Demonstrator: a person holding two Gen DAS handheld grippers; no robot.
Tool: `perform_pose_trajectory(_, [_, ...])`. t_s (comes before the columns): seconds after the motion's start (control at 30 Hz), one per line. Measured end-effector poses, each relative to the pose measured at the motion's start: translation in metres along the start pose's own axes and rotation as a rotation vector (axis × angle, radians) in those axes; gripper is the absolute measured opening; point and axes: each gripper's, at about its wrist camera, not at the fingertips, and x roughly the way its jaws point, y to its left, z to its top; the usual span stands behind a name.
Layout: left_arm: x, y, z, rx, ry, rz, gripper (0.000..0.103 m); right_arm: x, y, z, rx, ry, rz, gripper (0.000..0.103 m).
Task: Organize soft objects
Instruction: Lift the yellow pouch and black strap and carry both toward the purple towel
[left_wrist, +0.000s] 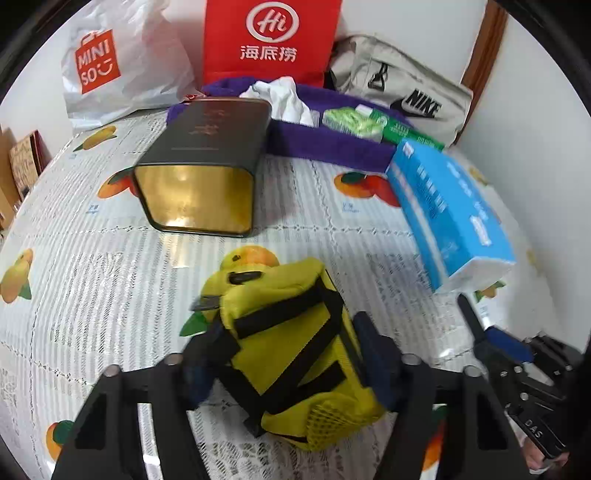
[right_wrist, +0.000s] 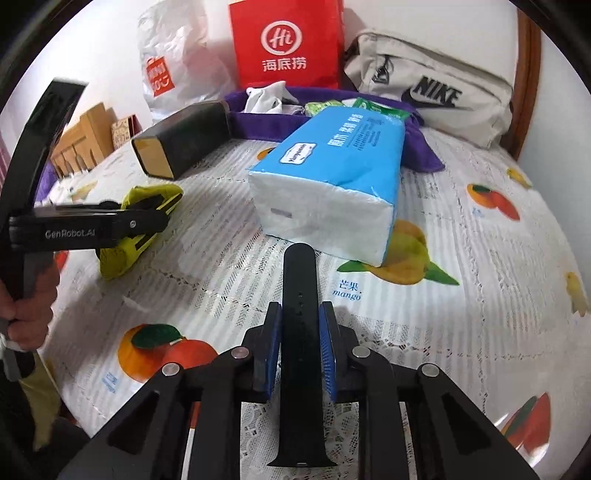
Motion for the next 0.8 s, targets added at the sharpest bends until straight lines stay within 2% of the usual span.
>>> perform_pose_trajectory(0.07, [-0.008,0.006,0.001,-0.016,-0.008,-0.028,0.049,-0.003,0.001,0.0,0.005,0.007,0.012,0.02])
perform_pose_trajectory(0.23, [-0.017,0.012,-0.001,-0.014,-0.012,-0.046,0.041,-0.017,0.01,0.004,-0.011,-0.003,0.008,0.02])
perform_pose_trajectory(0.43, [-0.026,0.017,-0.002,-0.028,-0.015,-0.062,0.037,-0.027,0.015,0.014,-0.037,-0.018,0.005,0.02])
perform_pose_trajectory(0.8, [-0.049,0.019,0.012,-0.037,-0.055,-0.077,0.036,-0.046,0.025,0.029,-0.075,-0.053,0.027,0.02])
